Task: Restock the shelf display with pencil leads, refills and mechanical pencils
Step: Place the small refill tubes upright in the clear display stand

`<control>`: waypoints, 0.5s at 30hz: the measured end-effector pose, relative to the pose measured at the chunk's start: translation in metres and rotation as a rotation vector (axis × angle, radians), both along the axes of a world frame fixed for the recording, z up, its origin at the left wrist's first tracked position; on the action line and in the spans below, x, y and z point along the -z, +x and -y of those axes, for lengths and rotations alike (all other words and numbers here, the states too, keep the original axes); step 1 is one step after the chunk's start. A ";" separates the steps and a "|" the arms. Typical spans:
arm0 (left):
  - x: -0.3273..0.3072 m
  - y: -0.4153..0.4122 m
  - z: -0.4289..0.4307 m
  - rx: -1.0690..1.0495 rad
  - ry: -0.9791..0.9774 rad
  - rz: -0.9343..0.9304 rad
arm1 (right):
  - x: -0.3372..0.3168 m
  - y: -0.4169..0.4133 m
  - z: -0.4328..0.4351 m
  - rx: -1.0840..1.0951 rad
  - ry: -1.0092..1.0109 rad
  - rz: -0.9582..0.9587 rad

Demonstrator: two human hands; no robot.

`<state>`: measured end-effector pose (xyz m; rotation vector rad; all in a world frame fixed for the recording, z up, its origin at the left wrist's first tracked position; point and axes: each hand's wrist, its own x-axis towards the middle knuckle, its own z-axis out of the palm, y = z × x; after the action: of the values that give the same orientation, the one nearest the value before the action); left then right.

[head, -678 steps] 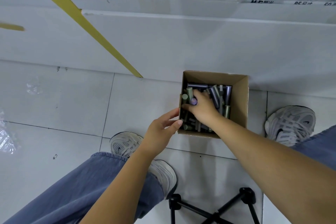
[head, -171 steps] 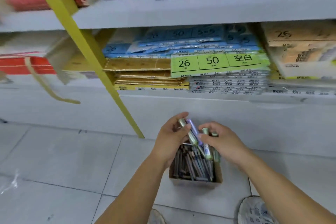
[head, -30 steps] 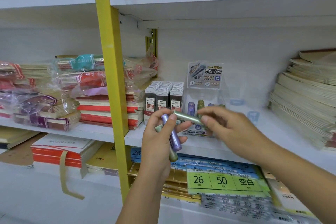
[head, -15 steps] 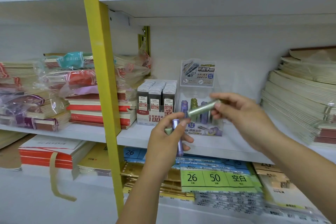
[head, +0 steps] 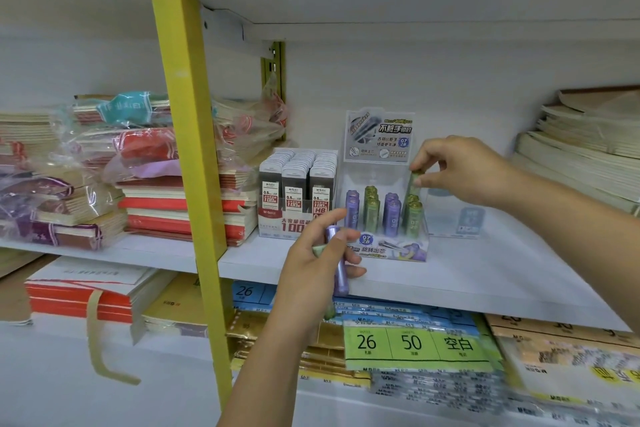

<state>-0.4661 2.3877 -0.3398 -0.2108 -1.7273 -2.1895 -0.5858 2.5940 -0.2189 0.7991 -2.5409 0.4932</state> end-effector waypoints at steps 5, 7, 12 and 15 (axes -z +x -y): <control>0.000 0.001 0.000 0.032 0.034 -0.014 | 0.011 -0.005 0.000 0.002 0.040 -0.007; 0.000 0.002 0.000 0.045 0.036 -0.008 | 0.014 -0.006 0.001 0.009 0.061 0.015; -0.003 0.005 0.001 0.055 0.020 0.001 | 0.017 -0.001 0.002 0.033 0.162 0.065; -0.006 0.008 0.000 0.044 0.050 0.009 | 0.022 0.013 0.004 0.001 0.035 -0.089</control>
<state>-0.4584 2.3874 -0.3339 -0.2289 -1.6861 -2.2655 -0.5729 2.5900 -0.2413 0.8144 -2.4734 0.4048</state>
